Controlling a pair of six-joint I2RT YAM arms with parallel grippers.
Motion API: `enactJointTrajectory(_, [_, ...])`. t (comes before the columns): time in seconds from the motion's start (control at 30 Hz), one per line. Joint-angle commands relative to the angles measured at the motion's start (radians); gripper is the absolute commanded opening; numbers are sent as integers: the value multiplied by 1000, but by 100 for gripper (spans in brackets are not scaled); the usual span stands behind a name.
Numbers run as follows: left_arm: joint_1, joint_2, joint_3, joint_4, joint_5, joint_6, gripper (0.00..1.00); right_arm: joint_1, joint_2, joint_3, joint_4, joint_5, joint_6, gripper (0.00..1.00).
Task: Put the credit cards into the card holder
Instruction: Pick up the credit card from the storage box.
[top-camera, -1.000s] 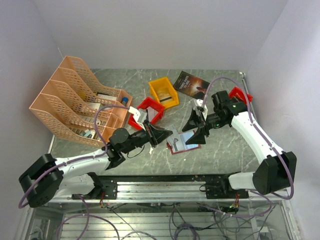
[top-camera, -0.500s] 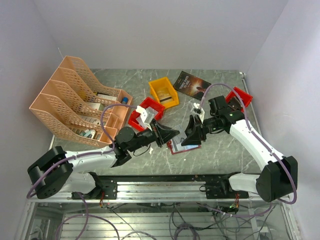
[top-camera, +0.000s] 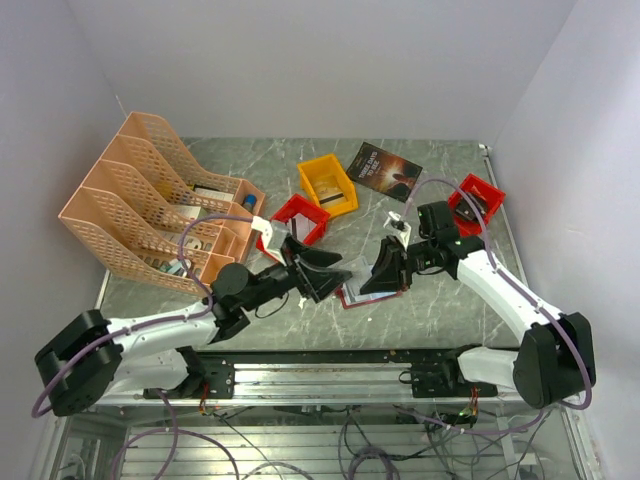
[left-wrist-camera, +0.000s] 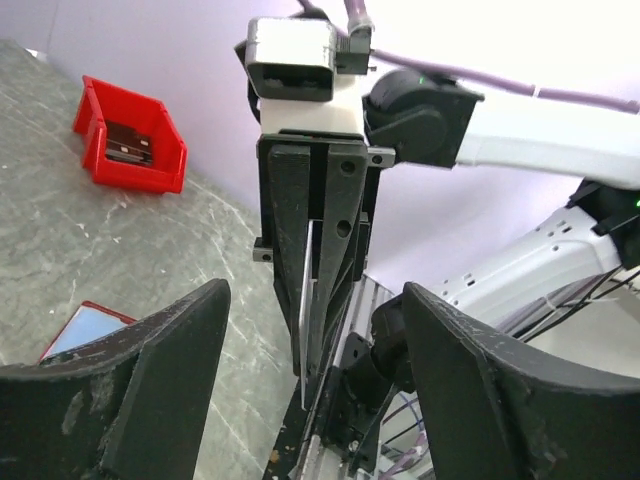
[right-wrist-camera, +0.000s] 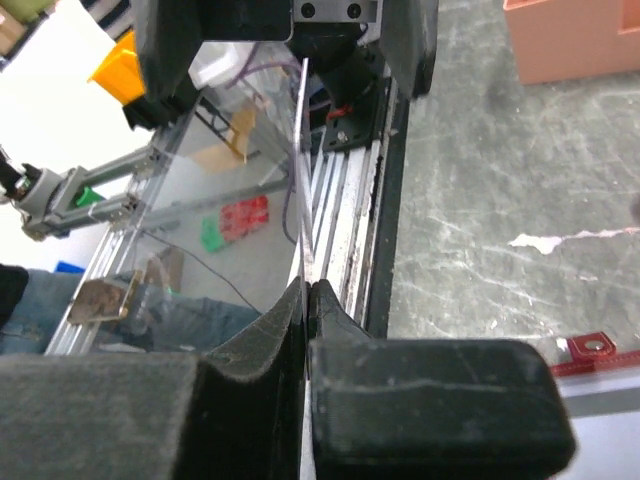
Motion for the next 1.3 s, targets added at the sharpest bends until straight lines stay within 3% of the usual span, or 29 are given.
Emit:
enactJointTrajectory(0.0, [52, -70, -52, 47, 36, -87, 79, -20, -63, -85, 351, -109, 301, 0])
enactJointTrajectory(0.13, [69, -56, -45, -5, 106, -127, 70, -25, -88, -150, 566, -125, 485, 0])
enactJointTrajectory(0.47, [70, 75, 44, 48, 226, -159, 40, -24, -77, -157, 568, -117, 491, 0])
enactJointTrajectory(0.67, [70, 74, 68, 5, 226, -143, 32, -24, -77, -167, 564, -98, 474, 0])
enactJointTrajectory(0.83, [70, 67, 101, -58, 244, -123, 31, -24, -76, -160, 505, -77, 411, 0])
enactJointTrajectory(0.9, [74, 71, 117, -81, 264, -116, 11, -22, -72, -146, 440, -66, 360, 0])
enactJointTrajectory(1.03, [103, 63, 138, -125, 320, -111, 7, -17, -57, -81, 202, 25, 115, 0])
enactJointTrajectory(1.07, [117, 53, 146, -158, 336, -105, 7, -14, -50, -51, 92, 79, -10, 9])
enactJointTrajectory(1.13, [144, 20, 157, -259, 356, -78, 7, -12, -26, 24, -111, 193, -267, 40])
enactJointTrajectory(1.2, [172, -20, 152, -347, 356, -68, 7, -15, 6, 107, -272, 320, -447, 56])
enactJointTrajectory(1.27, [183, -56, 123, -389, 340, -82, 7, -37, 2, 172, -338, 440, -564, 62])
